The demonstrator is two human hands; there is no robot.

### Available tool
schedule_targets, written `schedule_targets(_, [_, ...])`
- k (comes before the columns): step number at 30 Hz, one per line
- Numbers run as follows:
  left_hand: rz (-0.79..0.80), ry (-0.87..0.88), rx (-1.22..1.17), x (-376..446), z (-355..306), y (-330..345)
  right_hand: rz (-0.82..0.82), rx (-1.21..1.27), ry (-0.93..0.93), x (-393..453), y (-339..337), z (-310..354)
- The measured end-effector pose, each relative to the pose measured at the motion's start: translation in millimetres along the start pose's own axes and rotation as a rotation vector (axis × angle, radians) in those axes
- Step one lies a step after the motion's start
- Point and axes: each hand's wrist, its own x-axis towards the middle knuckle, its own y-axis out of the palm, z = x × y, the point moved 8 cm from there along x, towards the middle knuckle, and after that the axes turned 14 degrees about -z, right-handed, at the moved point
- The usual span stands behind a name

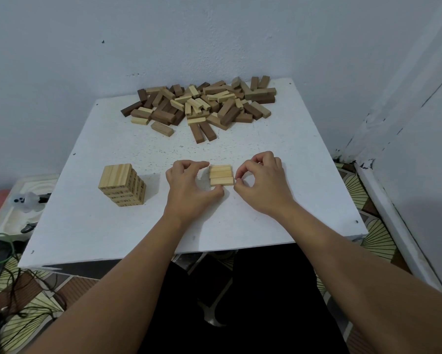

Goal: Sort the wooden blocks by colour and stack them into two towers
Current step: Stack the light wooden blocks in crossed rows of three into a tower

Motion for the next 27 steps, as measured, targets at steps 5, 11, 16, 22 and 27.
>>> schedule_targets(5, [-0.019, -0.016, -0.015, 0.2, 3.5, 0.5, 0.012, -0.005, -0.015, -0.2, 0.8, 1.7])
schedule_targets(11, [-0.006, -0.021, -0.033, 1.8, 3.6, 0.9, 0.006, -0.009, -0.016, 1.4, 0.5, 1.1])
schedule_targets(16, [0.0, -0.02, -0.022, 2.8, 3.5, 0.8, -0.014, -0.011, -0.017, 1.3, 0.8, -0.2])
schedule_targets(22, [-0.004, -0.024, -0.036, 2.9, 3.9, 0.7, -0.013, -0.012, -0.017, 1.8, -0.2, 0.9])
schedule_targets(27, [-0.01, -0.016, -0.037, 3.4, 2.4, -0.7, 0.0, -0.007, -0.009, 1.4, -0.6, 1.2])
